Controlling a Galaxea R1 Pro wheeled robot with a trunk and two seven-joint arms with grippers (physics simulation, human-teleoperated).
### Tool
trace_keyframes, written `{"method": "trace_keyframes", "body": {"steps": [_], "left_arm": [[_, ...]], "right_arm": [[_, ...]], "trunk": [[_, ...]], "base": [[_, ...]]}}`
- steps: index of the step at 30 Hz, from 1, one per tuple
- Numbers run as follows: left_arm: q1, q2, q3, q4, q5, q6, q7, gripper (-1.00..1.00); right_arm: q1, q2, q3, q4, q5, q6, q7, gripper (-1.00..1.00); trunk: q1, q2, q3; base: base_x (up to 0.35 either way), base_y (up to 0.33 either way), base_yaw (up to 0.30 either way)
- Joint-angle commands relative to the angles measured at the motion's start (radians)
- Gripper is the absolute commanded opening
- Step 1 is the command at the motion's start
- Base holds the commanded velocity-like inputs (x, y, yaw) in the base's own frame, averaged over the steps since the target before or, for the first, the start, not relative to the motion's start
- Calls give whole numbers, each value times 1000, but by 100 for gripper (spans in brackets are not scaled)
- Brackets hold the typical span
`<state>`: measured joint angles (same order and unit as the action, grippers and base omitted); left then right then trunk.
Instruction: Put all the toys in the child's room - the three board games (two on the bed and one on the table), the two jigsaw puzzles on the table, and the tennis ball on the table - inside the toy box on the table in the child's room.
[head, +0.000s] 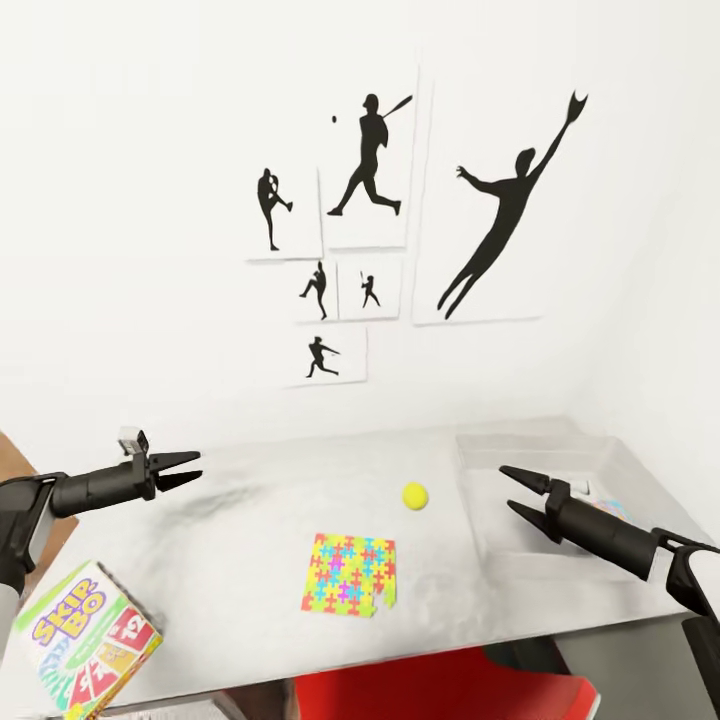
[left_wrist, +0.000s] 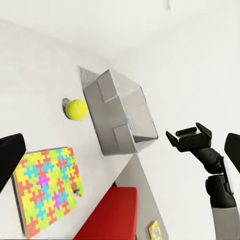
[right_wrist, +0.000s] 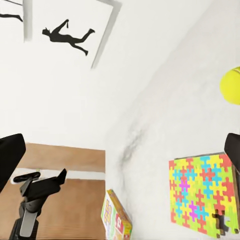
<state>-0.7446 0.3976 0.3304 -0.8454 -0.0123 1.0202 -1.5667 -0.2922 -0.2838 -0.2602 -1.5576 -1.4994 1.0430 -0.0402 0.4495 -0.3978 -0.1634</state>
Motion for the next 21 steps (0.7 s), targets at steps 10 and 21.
{"method": "trace_keyframes", "body": {"steps": [10, 21], "left_arm": [[-1, 1, -1, -1, -1, 11, -4, 100], [-1, 0, -1, -1, -1, 11, -4, 100]], "right_arm": [[-1, 0, -4, 0, -2, 4, -4, 100], [-1, 1, -4, 0, -1, 4, -5, 100]], "trunk": [[0, -2, 10], [0, -2, 21]], "base": [[-129, 0, 202], [-6, 0, 158]]}}
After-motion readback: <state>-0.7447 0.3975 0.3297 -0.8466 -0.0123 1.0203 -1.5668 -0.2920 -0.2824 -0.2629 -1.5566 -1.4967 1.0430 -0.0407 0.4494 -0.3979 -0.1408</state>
